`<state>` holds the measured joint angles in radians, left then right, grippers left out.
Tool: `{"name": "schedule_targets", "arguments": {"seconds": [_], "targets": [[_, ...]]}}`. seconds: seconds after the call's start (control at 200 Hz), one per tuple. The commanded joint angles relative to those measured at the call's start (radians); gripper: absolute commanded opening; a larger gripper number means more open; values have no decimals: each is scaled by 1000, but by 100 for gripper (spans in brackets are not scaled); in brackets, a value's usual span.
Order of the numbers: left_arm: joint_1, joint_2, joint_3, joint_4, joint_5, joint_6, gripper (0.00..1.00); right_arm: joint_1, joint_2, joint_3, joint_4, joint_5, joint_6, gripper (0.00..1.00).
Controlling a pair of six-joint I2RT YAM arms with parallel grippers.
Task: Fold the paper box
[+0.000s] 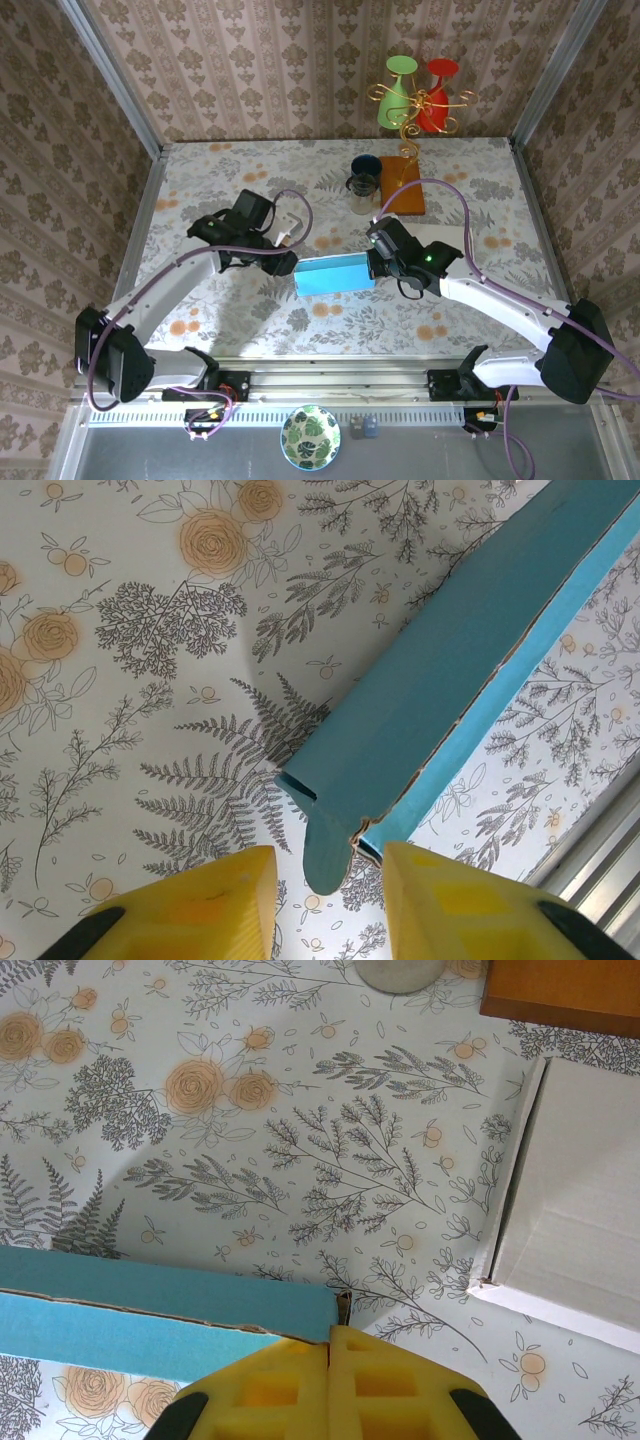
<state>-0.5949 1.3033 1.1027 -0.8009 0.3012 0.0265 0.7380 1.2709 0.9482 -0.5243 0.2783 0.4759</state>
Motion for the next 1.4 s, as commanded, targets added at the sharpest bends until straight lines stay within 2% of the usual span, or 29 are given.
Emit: {"name": "schedule_targets", "arguments": {"seconds": [0.0, 0.44, 0.61, 0.87, 1.17, 1.395], "targets": [[-12, 13, 31, -15, -5, 17, 32, 7, 12, 13, -59, 9, 20, 0], [-20, 37, 41, -5, -5, -2, 16, 7, 13, 14, -61, 10, 19, 0], [-30, 46, 43, -7, -7, -39, 13, 7, 14, 14, -57, 11, 24, 0], [-39, 50, 51, -14, -21, -197, 5, 11, 14, 15, -57, 26, 37, 0], [-44, 51, 37, -6, -14, -439, 3, 23, 19, 8, -46, 35, 54, 0], [-50, 67, 63, -26, -2, -499, 3, 30, 24, 12, -45, 36, 52, 0]]}}
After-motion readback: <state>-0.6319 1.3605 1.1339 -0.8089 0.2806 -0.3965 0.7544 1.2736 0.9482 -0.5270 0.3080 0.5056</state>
